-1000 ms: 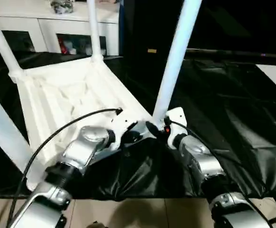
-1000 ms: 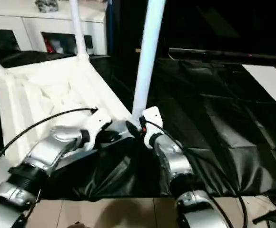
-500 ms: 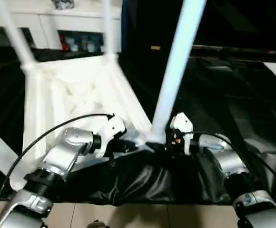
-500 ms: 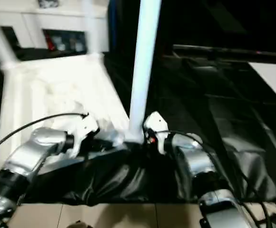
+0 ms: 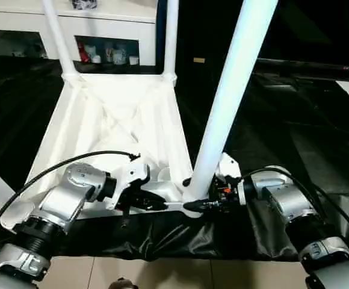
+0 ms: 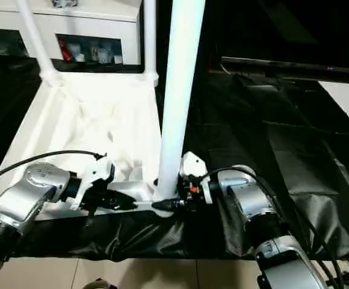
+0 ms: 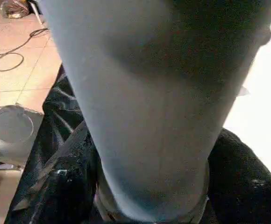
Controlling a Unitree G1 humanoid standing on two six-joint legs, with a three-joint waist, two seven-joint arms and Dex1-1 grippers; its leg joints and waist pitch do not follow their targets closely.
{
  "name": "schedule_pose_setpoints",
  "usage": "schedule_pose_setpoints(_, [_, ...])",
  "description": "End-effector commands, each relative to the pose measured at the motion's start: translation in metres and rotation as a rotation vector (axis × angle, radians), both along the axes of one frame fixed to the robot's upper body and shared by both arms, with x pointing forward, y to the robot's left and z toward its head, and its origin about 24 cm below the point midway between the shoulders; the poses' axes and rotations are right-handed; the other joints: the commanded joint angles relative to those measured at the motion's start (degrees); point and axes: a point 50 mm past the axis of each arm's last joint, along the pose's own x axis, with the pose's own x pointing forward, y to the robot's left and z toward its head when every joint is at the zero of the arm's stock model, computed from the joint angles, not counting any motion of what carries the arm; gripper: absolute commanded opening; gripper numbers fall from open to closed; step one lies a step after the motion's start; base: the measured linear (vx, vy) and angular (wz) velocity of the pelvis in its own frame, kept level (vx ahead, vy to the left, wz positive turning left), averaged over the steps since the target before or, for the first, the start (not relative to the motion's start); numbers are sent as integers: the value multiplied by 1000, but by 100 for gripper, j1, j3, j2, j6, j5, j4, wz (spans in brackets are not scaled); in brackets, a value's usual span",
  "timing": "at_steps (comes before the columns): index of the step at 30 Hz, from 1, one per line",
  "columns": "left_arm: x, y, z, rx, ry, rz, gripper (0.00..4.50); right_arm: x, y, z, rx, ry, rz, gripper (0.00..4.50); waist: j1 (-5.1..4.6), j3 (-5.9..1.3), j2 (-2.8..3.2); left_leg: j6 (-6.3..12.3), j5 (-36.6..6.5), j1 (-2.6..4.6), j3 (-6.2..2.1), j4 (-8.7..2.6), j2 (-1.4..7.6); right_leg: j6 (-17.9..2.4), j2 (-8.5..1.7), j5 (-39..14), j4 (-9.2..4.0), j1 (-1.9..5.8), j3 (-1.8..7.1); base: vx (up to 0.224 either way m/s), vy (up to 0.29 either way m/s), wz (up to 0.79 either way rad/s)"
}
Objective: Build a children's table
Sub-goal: Rotate leg to tighten
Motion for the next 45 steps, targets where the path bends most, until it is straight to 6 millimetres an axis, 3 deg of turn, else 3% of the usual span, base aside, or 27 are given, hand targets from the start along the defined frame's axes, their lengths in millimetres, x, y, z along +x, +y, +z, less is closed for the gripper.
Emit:
schedule_pose_setpoints(1, [4,-13,6,-46,-25,-25,0,-3,12,3,-6,-28,63,271,-23,-327,-5,88,-1400,80,-80,-428,194,-1152,-359,-1584,-410,211,238,0,0,0])
schedule_pose_setpoints(5, [10,-17,7,-82,-38,56,0,0,14,1,9,-12,-19,269,-31,-317,0,68,-1442,83,-84,-435,193,-1125,-362,-1708,-424,204,242,0,0,0])
schedule_pose_setpoints(8, [16,-21,9,-107,-53,129,0,3,16,-2,13,-4,-98,268,-59,-309,-31,11,-1488,70,-100,-444,180,-1019,-373,-1971,-447,216,241,0,0,0])
schedule_pose_setpoints(11, [30,-32,10,-106,-93,294,0,16,25,-13,25,-2,-409,267,-96,-299,-52,-60,-1482,73,-103,-448,169,-942,-377,-2155,-464,196,247,0,0,0])
schedule_pose_setpoints(13, [33,-35,9,-101,-100,322,0,18,28,-16,32,8,-482,267,-167,-312,-66,-138,-1505,49,-131,-452,150,-816,-398,-2424,-487,226,228,0,0,0])
schedule_pose_setpoints(15, [37,-51,8,-90,-115,390,0,20,43,-23,42,37,-674,267,-185,-314,-60,-112,-1427,53,-123,-452,153,-792,-380,-2276,-485,204,241,0,0,0])
schedule_pose_setpoints(19, [37,-70,4,-67,-129,431,0,19,65,-26,39,7,-766,267,-198,-336,-49,-68,-1313,70,-104,-446,144,-846,-356,-1873,-470,203,241,0,0,0])
schedule_pose_setpoints(20, [37,-70,4,-67,-129,431,0,19,65,-26,39,7,-766,267,-192,-338,-45,-51,-1302,70,-99,-443,143,-862,-355,-1799,-465,206,241,0,0,0])
schedule_pose_setpoints(22, [35,-79,0,-56,-137,419,0,17,74,-21,70,-21,-741,323,-189,-337,-39,10,-1301,64,-93,-445,142,-884,-339,-1619,-457,213,241,0,0,0])
schedule_pose_setpoints(23, [35,-81,0,-73,-127,421,0,19,74,-16,99,-15,-734,323,-183,-336,-39,35,-1315,60,-90,-444,137,-894,-342,-1597,-458,218,244,0,0,0])
schedule_pose_setpoints(27, [34,-72,4,-81,-133,382,0,23,60,-10,97,-21,-693,377,-174,-328,-41,67,-1414,65,-92,-450,141,-883,-343,-1713,-473,222,246,0,0,0])
schedule_pose_setpoints(32, [33,-61,8,-87,-139,318,0,24,45,-7,75,-48,-576,390,-162,-336,-29,159,-1275,55,-81,-430,144,-986,-346,-1429,-452,235,248,0,0,0])
schedule_pose_setpoints(33, [31,-55,9,-93,-137,279,0,23,36,-5,54,-68,-501,390,-153,-336,4,160,-1277,63,-85,-432,145,-1001,-352,-1430,-455,231,250,0,0,0])
schedule_pose_setpoints(37, [27,-47,11,-106,-125,186,0,18,23,-2,22,-94,-345,390,-151,-330,-3,191,-1372,71,-85,-432,156,-1072,-346,-1494,-462,230,240,0,0,0])
schedule_pose_setpoints(38, [25,-45,12,-110,-114,149,0,16,20,-1,16,-86,-295,390,-143,-336,26,186,-1404,88,-80,-426,163,-1113,-343,-1463,-461,219,242,0,0,0])
schedule_pose_setpoints(42, [20,-39,13,-116,-75,79,0,12,15,1,12,-60,-204,390,-102,-332,37,197,-1363,92,-73,-429,187,-1284,-335,-1200,-413,226,240,0,0,0])
schedule_pose_setpoints(45, [16,-33,13,-93,-54,23,0,7,12,3,10,-34,-106,390,-85,-340,49,184,-1339,89,-73,-426,186,-1301,-330,-1144,-402,241,233,0,0,0])
